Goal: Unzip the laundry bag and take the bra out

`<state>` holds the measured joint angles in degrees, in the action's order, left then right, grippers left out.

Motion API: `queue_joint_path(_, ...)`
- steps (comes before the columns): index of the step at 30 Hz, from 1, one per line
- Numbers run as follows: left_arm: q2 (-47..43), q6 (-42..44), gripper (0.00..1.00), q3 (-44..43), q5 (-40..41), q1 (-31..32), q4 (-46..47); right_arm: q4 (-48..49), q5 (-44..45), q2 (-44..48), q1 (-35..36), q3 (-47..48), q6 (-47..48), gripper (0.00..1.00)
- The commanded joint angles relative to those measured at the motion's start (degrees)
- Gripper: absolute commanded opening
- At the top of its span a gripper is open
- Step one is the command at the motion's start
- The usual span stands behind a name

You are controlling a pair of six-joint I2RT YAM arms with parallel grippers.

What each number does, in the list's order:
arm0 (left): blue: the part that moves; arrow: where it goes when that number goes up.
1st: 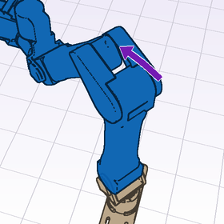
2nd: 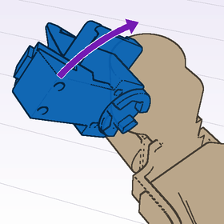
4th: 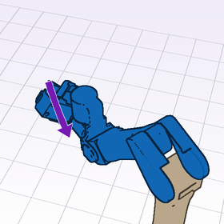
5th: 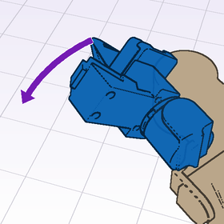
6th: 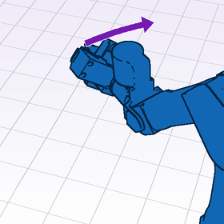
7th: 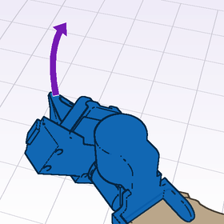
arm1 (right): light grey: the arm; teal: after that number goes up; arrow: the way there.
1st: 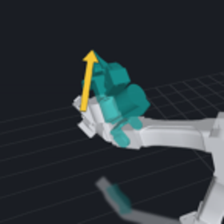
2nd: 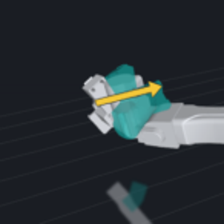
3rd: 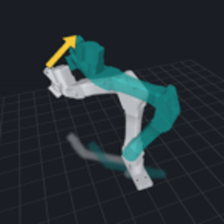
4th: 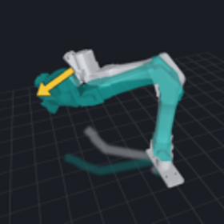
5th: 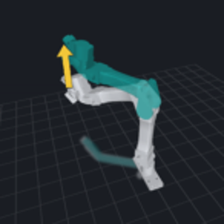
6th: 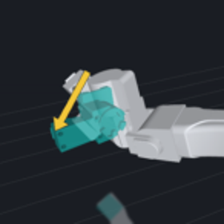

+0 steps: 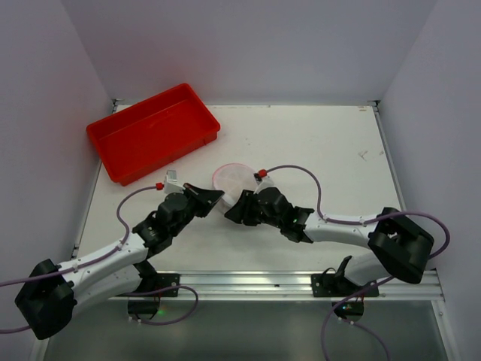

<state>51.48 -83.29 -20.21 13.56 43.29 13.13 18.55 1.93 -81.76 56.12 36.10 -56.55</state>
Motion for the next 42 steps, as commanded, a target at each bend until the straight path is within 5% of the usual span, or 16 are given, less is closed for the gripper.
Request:
queue_joint_path(1,0.37,-1.62,0.0,-1.77,1.46,1.01,0.32,3.79,0.97,4.14,-0.4,0.03,0.66,0.42)
queue_joint_path(8,3.27,-1.7,0.0,-4.66,3.84,1.01,-0.03,-5.53,6.49,12.66,-0.31,-1.82,-0.14,0.57)
queue_joint_path(12,4.94,-3.8,0.0,-5.02,4.19,1.01,0.76,-10.28,9.84,16.62,-0.31,-0.42,0.65,0.57)
queue_joint_path(25,8.01,-6.19,0.0,-8.44,5.42,1.01,-0.03,-1.59,0.79,12.07,0.31,-0.15,0.57,0.56)
queue_joint_path(42,8.81,-8.82,0.0,-8.45,5.6,1.71,-0.56,1.84,2.64,7.76,-0.04,1.17,-0.49,0.54)
